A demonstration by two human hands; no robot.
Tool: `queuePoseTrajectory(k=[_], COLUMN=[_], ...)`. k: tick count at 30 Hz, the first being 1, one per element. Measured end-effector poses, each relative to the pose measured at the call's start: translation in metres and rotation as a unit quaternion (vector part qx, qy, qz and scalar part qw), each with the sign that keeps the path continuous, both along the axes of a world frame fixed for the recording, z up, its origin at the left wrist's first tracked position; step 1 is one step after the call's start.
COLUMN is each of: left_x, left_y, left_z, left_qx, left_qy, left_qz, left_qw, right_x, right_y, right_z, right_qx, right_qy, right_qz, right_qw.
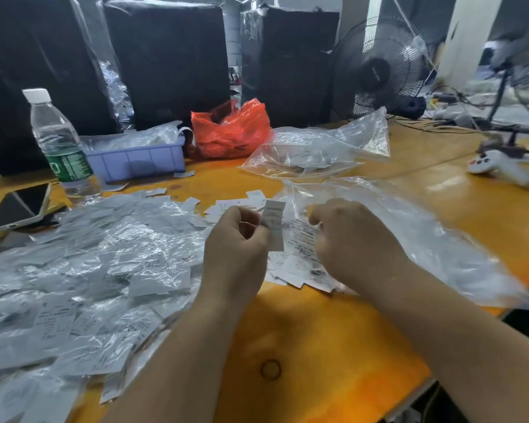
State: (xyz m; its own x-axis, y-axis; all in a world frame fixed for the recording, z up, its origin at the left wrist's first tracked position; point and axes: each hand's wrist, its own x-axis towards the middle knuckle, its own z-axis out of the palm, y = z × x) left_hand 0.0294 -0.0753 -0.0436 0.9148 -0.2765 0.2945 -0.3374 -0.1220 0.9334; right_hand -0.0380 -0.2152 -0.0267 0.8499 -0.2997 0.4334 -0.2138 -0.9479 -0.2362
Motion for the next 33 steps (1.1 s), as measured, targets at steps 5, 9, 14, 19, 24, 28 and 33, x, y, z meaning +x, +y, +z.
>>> queuePoseTrajectory(k=[5, 9, 14, 19, 24, 28, 33], left_x=[-0.006, -0.006, -0.004, 0.001, 0.001, 0.000, 0.002], left_y=[-0.003, -0.001, 0.004, 0.008, 0.008, 0.009, 0.012], left_z=[-0.001, -0.002, -0.002, -0.002, -0.002, -0.001, -0.001], left_qx=[0.068, 0.093, 0.083, 0.085, 0.089, 0.094, 0.081], left_qy=[-0.003, 0.002, 0.022, 0.028, 0.027, 0.030, 0.031], left_qz=[-0.049, -0.063, -0.059, -0.050, -0.043, -0.043, -0.042], left_qw=[0.997, 0.994, 0.995, 0.995, 0.995, 0.994, 0.995], right_x=[-0.007, -0.008, -0.009, -0.012, -0.011, -0.014, -0.015], right_y=[-0.012, -0.011, -0.006, 0.000, -0.002, -0.005, -0.002], right_z=[-0.022, -0.028, -0.025, -0.019, -0.018, -0.017, -0.012], right_qx=[-0.045, -0.070, -0.067, -0.060, -0.060, -0.044, -0.005], right_qy=[0.120, 0.099, 0.099, 0.134, 0.103, 0.021, -0.170], right_qz=[-0.027, -0.017, -0.011, -0.032, -0.012, 0.012, 0.099], right_qw=[0.991, 0.992, 0.993, 0.989, 0.993, 0.999, 0.980])
